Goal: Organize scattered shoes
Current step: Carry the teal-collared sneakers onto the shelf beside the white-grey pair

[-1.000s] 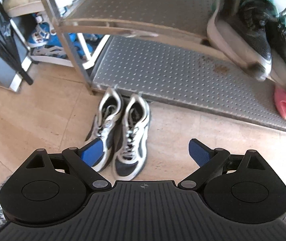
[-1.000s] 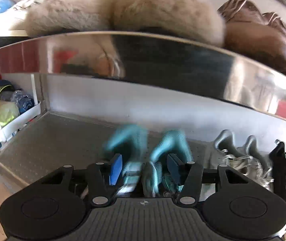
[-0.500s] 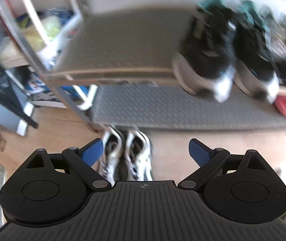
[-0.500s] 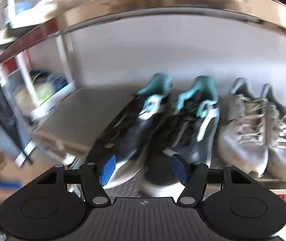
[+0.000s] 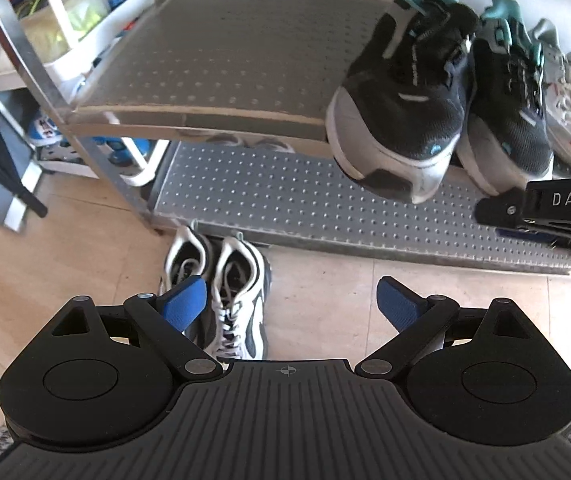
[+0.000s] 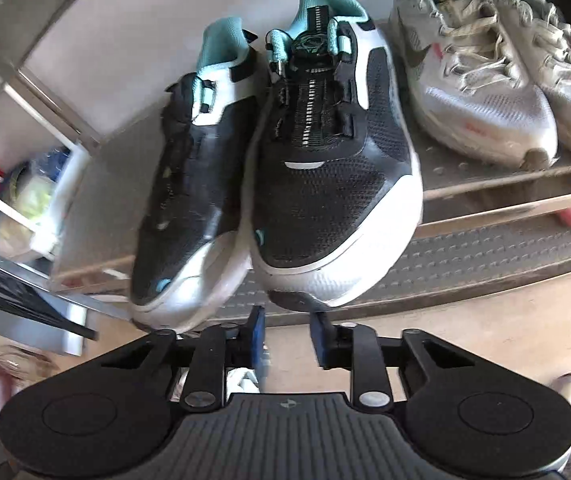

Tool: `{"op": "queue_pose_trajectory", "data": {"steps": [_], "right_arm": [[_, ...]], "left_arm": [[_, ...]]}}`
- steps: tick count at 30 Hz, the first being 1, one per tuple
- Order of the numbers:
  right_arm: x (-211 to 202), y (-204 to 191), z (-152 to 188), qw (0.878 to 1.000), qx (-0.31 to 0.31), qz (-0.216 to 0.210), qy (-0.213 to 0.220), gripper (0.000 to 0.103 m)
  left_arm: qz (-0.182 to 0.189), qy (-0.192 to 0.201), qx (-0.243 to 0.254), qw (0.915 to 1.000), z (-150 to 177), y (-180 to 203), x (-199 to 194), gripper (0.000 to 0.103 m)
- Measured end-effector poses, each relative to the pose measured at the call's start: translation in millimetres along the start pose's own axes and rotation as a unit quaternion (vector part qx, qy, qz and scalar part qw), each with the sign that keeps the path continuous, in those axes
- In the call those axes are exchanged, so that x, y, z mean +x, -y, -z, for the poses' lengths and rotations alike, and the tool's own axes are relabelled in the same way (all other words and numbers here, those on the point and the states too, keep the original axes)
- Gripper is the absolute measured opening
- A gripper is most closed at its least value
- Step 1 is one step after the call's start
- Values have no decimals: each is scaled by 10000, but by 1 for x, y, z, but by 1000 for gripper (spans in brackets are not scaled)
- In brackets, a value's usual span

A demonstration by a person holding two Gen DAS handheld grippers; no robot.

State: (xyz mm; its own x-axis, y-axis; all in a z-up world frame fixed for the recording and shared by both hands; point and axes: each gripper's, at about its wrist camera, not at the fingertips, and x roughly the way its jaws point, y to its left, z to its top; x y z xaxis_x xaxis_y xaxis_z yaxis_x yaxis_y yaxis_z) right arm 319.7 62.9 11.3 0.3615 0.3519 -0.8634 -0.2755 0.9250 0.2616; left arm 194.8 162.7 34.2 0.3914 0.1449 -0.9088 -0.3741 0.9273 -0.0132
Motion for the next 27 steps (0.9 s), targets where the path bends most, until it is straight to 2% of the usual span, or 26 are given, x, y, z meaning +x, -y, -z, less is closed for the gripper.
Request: {"op": "queue_pose_trajectory", "data": {"steps": [3,7,9,10,11,12,15,16,18,21,22,24,25,27], "right_arm": [[-7,-10,4,9973,-513,426,308,23],[-2,-8,-5,9953,-622,600,443,3],[3,-7,-8,9925,-739,832,509,2],[8,-7,-9,9895,-825,1028,585,5],[8,0,-10,9881,-857,1125,609,15],[6,8,-10,9879,-847,1169,563,19],[2,14,-9,9923,-508,1062,375,29],[-2,14,-7,9942,-385,956,319,37],[-13,6,3,9978,-430,483,167,39],[-20,-10,18,9970,-661,-397,-110,33],[-20,-17,24,9932,-660,-934,-222,25],[-16,-27,26,9841,-462,-1668,-394,22],[-13,-31,26,9793,-285,-1953,-456,22],[-3,-39,22,9744,55,-2190,-501,23]], "left_arm": [[20,-18,-6,10000,2,1,0,96],[-29,10,29,10000,3,3,0,96],[-51,-15,19,10000,4,2,2,96],[-62,-30,13,10000,4,2,3,96],[-72,-45,7,10000,4,1,4,96],[-78,-64,-2,9999,5,0,5,96],[-67,-117,-81,9999,6,-8,6,96],[-59,-122,-106,9999,6,-11,6,96],[-86,-97,-209,9997,6,-21,4,96],[-176,-58,-340,9993,4,-33,3,96],[-215,-46,-413,9989,4,-39,2,96],[-321,4,-625,9975,3,-51,1,96],[-354,18,-648,9973,2,-53,1,96],[-442,36,-678,9967,2,-56,1,96]]}}
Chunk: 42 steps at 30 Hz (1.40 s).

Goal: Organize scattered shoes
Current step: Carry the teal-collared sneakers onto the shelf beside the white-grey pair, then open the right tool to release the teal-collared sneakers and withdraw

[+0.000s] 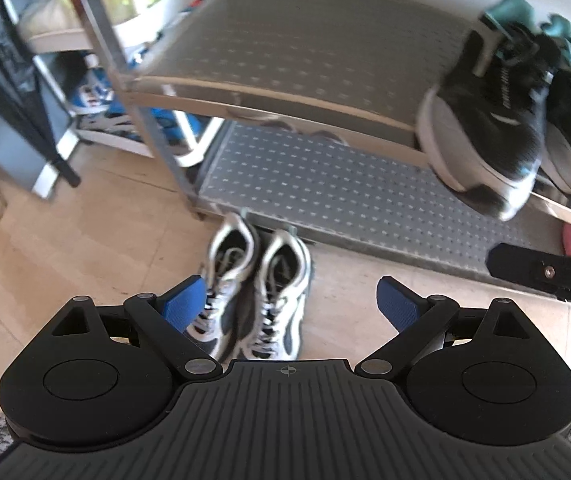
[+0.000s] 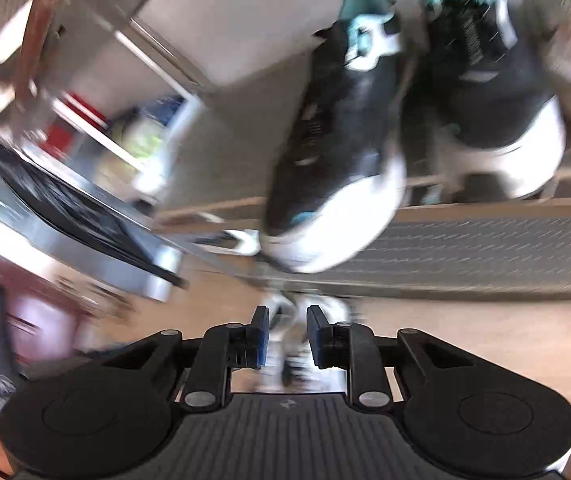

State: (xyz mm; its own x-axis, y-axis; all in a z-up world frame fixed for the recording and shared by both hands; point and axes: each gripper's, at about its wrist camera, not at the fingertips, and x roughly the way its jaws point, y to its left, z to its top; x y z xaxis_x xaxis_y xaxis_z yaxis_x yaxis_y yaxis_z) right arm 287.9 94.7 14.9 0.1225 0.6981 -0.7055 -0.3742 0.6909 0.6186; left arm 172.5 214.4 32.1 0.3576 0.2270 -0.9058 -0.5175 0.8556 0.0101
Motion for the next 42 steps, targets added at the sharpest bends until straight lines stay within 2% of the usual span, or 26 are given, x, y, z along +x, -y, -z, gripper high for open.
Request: {"op": "queue_pose_trajectory", "data": {"steps": [2,4,6,8,11,15,19,21,26,30,32,37,38,42], "right_arm": [[11,1,-6,9992,407,-20,62,23],[15,2,-11,9974,678,174,152,20],[13,-10,-12,9969,485,505,366,20],[10,-25,-13,9938,11,899,654,20],[11,-25,-22,9864,-325,1305,946,20],[8,-14,-25,9846,-71,1534,841,25],[-14,-18,-12,9780,-486,1909,687,27],[-24,-8,-6,9746,-474,2076,689,27],[-40,16,-12,9732,-140,2102,922,29],[-31,26,-25,9617,-118,2472,1180,24],[-38,34,-24,9631,-82,2408,1203,21],[-37,31,-21,9559,-496,2641,1185,23],[-36,30,-20,9573,-506,2626,1102,31],[-28,28,-10,9752,-502,2075,585,36]], "left_arm": [[-16,-19,-1,10000,0,-1,1,96],[0,-47,40,10000,0,1,2,96],[27,-70,103,9999,1,3,2,96],[59,-74,166,9998,2,6,1,96],[84,-78,246,9996,4,11,1,96],[147,-151,405,9990,7,19,3,96],[217,-208,493,9983,10,26,4,96],[256,-228,556,9979,12,34,5,96],[305,-230,673,9970,14,52,6,96],[309,-249,761,9963,15,62,9,96],[304,-251,790,9961,15,64,9,96],[251,-262,745,9966,13,56,11,96],[247,-263,719,9968,13,53,12,96],[134,-260,627,9976,10,34,14,96]]}}
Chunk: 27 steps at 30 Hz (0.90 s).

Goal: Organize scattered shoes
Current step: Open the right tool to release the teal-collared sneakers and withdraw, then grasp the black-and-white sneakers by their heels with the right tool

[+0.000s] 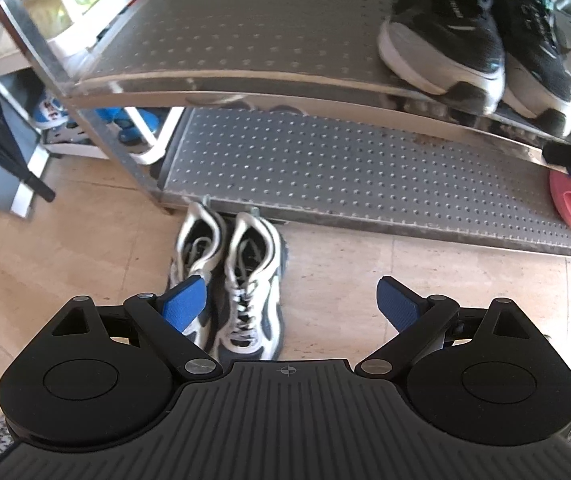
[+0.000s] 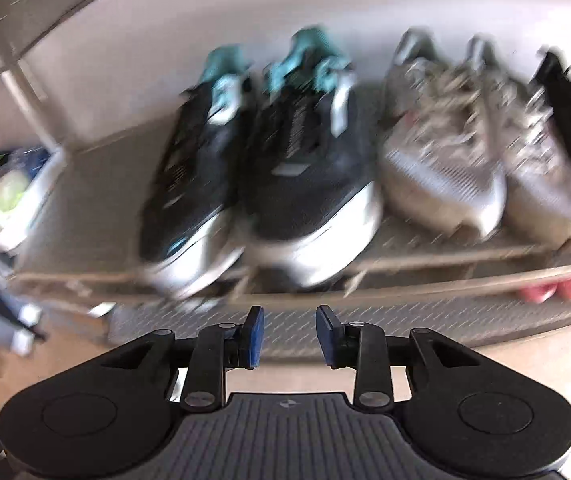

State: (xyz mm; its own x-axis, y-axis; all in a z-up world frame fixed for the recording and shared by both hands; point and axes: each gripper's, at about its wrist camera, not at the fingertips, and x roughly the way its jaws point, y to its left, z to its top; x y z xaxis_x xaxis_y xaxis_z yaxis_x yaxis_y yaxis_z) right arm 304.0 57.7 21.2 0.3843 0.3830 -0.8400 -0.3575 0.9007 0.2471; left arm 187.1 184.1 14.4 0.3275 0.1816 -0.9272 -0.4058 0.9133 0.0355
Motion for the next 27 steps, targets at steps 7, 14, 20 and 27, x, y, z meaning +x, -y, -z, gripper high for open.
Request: {"op": "queue_pose_trajectory", "data": {"steps": [7,14,20,27], "right_arm": [[24,-32,23,9957,-642,51,-668,52],[18,-21,19,9977,-384,346,-443,72],[24,-25,18,9965,-459,361,-605,72],[31,-36,16,9953,-616,219,-709,76]], "left_arm": [[-19,-416,51,9991,10,-33,11,96],[163,-223,372,9989,16,-18,-3,96],[62,-181,369,9991,17,-16,-2,96],[28,-208,297,9993,16,-24,1,96]]}}
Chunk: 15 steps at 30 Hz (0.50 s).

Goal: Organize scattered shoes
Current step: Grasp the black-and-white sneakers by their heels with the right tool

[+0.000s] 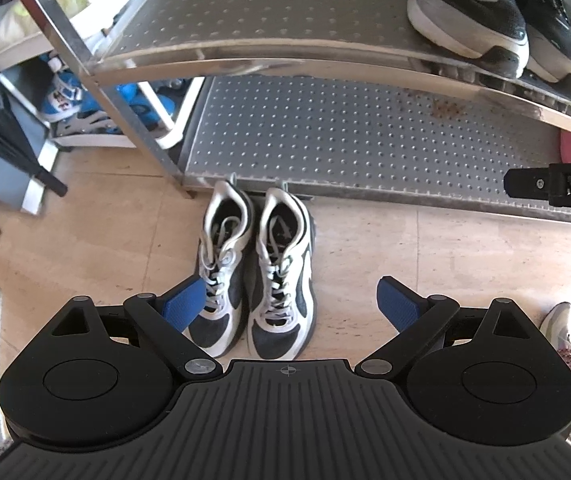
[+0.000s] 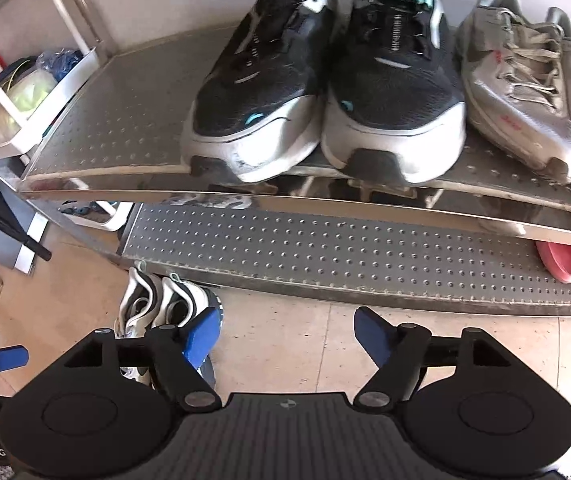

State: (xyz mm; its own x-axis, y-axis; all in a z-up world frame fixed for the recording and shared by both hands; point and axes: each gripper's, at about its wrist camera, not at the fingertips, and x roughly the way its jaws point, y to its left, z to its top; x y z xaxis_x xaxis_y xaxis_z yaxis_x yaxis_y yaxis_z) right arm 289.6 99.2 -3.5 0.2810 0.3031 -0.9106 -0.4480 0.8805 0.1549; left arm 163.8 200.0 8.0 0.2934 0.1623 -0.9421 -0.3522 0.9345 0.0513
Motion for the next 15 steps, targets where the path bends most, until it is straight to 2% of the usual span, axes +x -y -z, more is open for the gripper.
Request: {"op": "queue_pose_trajectory", "data": {"steps": [3,4,8,9,11,13,14,15], "right_arm": [[13,-11,6,9996,-185,-93,-196,77],[20,-18,12,9989,-334,-129,-298,74],[48,-44,38,9938,-878,-215,-641,50],[56,-50,46,9924,-911,-226,-797,49],[74,-62,59,9894,-810,-297,-1169,47],[95,-76,68,9872,-427,-418,-1478,47],[106,-84,71,9860,-199,-482,-1583,47],[114,-93,72,9855,-37,-539,-1610,48]], "left_arm": [[80,-45,-110,9999,1,-13,-1,96],[118,-72,-228,9996,3,-20,-1,96],[353,-82,-930,9950,3,-65,-12,96],[432,-52,-1122,9927,3,-78,-16,96],[529,106,-1500,9872,5,-104,-28,96],[546,325,-1834,9810,8,-129,-41,96],[512,384,-1900,9797,9,-135,-44,96],[329,574,-2105,9754,11,-151,-54,96]]}}
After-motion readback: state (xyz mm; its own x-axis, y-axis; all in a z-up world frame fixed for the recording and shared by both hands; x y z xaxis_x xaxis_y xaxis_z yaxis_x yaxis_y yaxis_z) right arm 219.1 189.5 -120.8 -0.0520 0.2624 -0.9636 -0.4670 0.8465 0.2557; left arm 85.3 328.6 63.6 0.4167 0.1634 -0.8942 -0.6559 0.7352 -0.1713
